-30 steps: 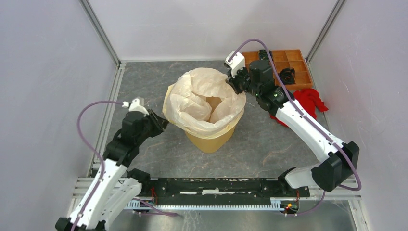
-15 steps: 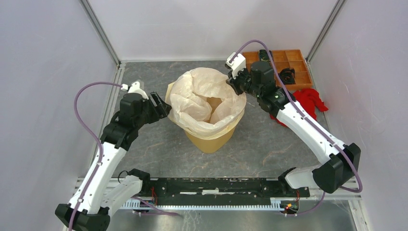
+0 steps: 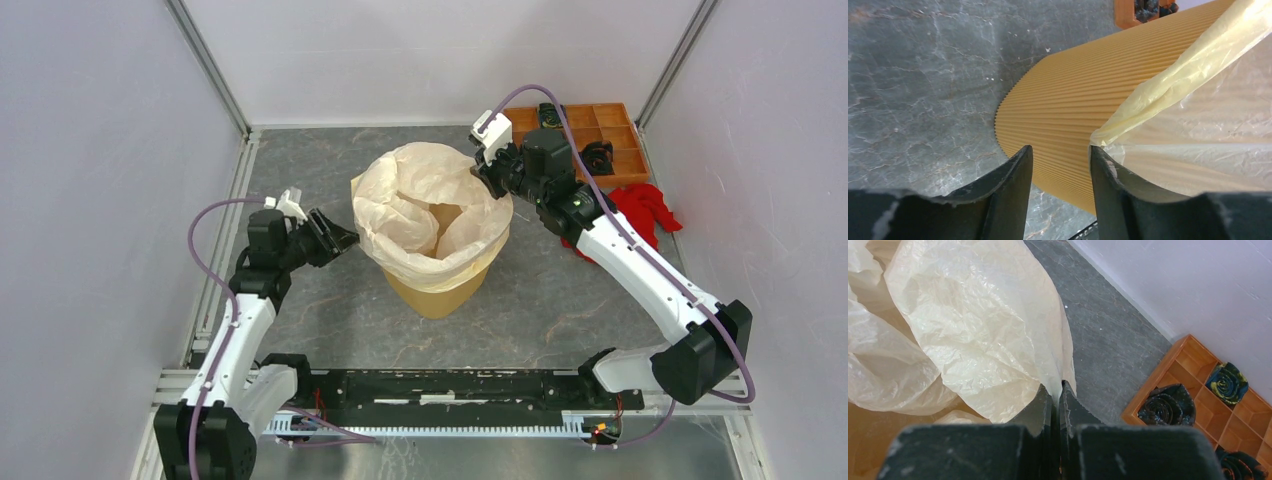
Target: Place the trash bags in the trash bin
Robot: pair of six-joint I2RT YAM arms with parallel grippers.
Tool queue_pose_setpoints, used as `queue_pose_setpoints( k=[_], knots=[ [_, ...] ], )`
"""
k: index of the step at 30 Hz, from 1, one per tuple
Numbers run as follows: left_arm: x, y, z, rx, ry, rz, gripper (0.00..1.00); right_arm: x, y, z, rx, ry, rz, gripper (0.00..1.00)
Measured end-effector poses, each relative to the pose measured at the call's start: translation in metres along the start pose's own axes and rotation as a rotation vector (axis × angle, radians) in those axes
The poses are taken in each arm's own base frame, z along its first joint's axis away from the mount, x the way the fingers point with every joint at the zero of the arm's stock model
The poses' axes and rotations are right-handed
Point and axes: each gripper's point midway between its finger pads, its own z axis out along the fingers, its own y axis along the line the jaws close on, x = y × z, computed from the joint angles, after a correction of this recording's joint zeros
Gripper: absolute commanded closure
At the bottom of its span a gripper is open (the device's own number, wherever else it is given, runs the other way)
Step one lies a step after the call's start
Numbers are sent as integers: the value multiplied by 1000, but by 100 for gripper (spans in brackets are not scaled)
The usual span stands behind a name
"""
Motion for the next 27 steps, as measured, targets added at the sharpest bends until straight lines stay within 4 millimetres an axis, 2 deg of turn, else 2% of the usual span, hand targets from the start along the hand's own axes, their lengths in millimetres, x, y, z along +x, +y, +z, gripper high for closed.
queue_pose_setpoints(
  k=[8,14,27],
  knots=[
    [15,-7,13,149,30,-72,81,0,1,1,-6,-5,2,99],
    [41,8,27,177,110,-168,98,0,1,3,-6,-11,8,99],
    [70,19,54,134,152,-161,98,1,-6,6,39,-38,73,99]
  ],
)
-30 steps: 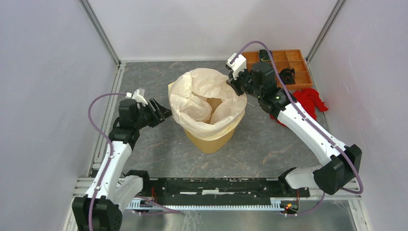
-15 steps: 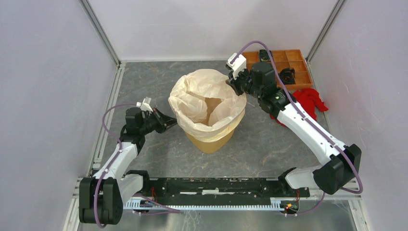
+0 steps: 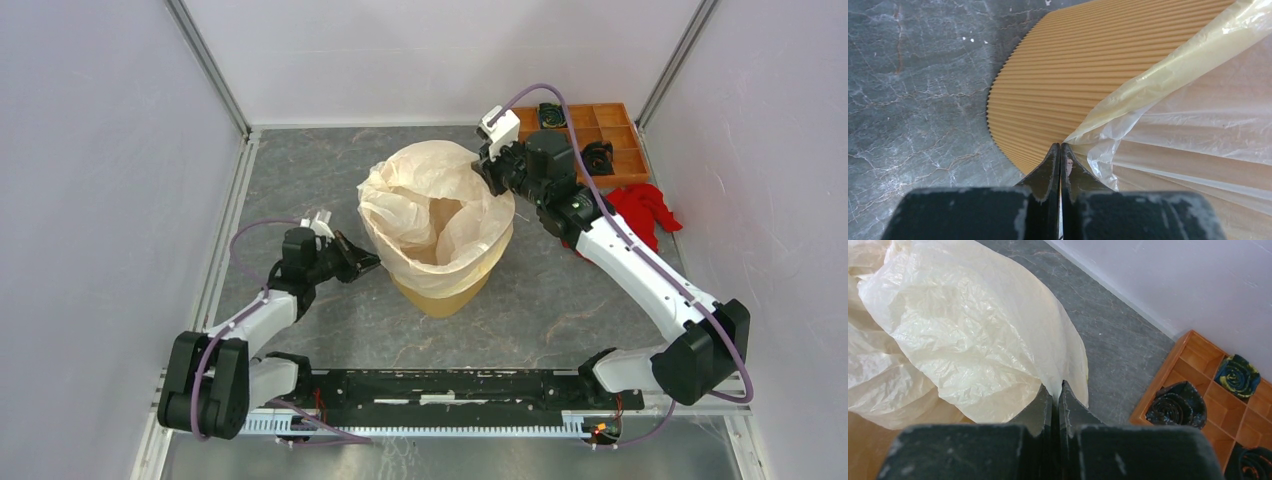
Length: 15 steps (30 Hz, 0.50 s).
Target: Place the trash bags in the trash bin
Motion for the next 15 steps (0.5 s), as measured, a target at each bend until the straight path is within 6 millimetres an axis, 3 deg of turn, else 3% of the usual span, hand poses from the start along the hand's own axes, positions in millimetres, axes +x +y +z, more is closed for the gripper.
queue_pose_setpoints(
  k=[2,9,15],
  knots=[
    [3,4,4,-24,1,-1,98,0,-1,1,7,-6,26,95],
    [11,10,13,-93,-26,24,98,5,-6,0,53,15,131,47],
    [18,4,4,-117,-30,42,98,12,-2,-10,80,121,219,21]
  ],
)
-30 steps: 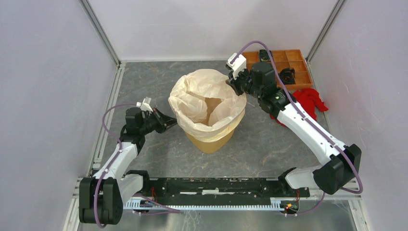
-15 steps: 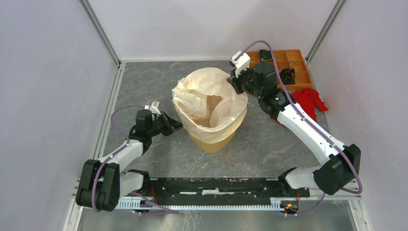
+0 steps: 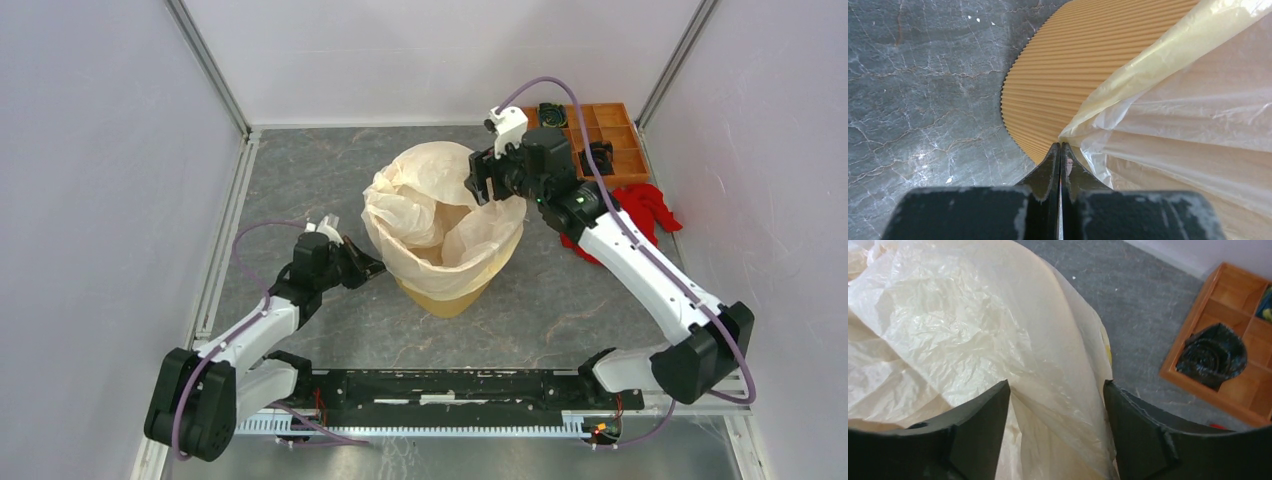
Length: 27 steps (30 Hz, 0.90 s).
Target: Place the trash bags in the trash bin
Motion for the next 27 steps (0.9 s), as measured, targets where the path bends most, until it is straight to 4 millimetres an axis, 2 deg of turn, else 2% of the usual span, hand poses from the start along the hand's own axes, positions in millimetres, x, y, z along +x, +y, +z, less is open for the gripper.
queue_pose_setpoints(
  k=[4,7,10,14,15,17,18,20,27],
  knots=[
    [-4,-4,-3,-15,-6,6,98,-1,-8,-23,-4,1,69,11],
    [-6,-7,-3,-14,-8,8,98,-14,-17,-44,18,-45,79,11],
    [-5,-6,-4,-15,-3,6,98,-27,-19,-57,28,-63,51,17],
    [-3,-7,-6,-14,4,5,98,-54,-6,-65,12,-90,-51,21],
    [-3,-8,-7,-12,4,5,98,-60,18,-64,-46,-98,-89,25],
    [-3,-9,-7,-8,5,7,98,-72,51,-62,-134,-114,-146,36],
    [-3,-9,-7,-7,6,7,98,-73,63,-59,-166,-115,-162,38],
    [-2,-9,-7,-4,11,6,98,-67,81,-50,-216,-93,-186,42],
    [1,-7,-5,-9,30,1,98,-12,93,7,-240,61,-181,44]
  ],
)
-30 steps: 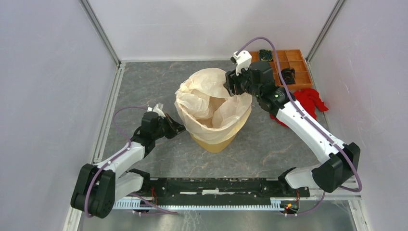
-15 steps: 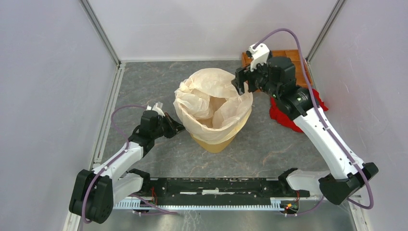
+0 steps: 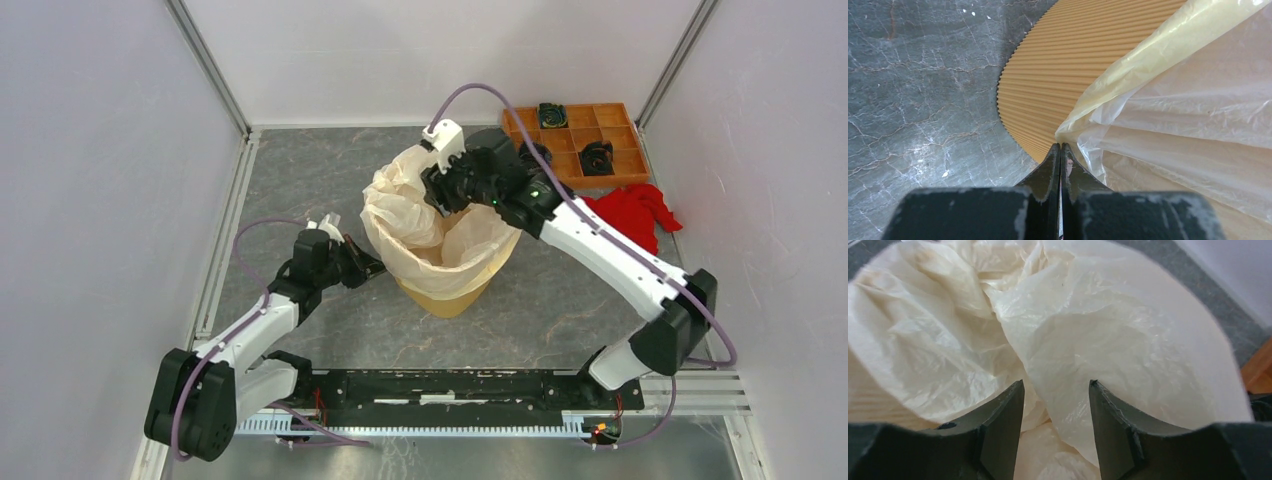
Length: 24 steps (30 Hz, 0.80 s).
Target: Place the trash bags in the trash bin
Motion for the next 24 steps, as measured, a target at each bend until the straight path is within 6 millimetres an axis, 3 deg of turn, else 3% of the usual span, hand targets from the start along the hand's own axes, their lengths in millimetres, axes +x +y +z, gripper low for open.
queue_pose_setpoints(
  k=[6,12,15,17,19,22,24],
  knots=[
    [1,10,3,-17,-16,-2,98,46,14,54,-14,42,117,43],
    [21,42,6,-94,19,-32,98,73,17,82,46,49,248,37],
    [20,40,5,-89,15,-25,98,79,14,90,73,77,260,34],
    [18,37,3,-85,12,-14,96,79,11,90,95,108,245,32],
    [15,30,-3,-78,4,2,86,76,9,83,105,126,221,29],
    [4,14,-15,-50,-40,29,66,65,10,56,104,133,179,22],
    [-4,2,-27,-20,-78,49,60,48,10,29,102,104,153,20]
  ],
)
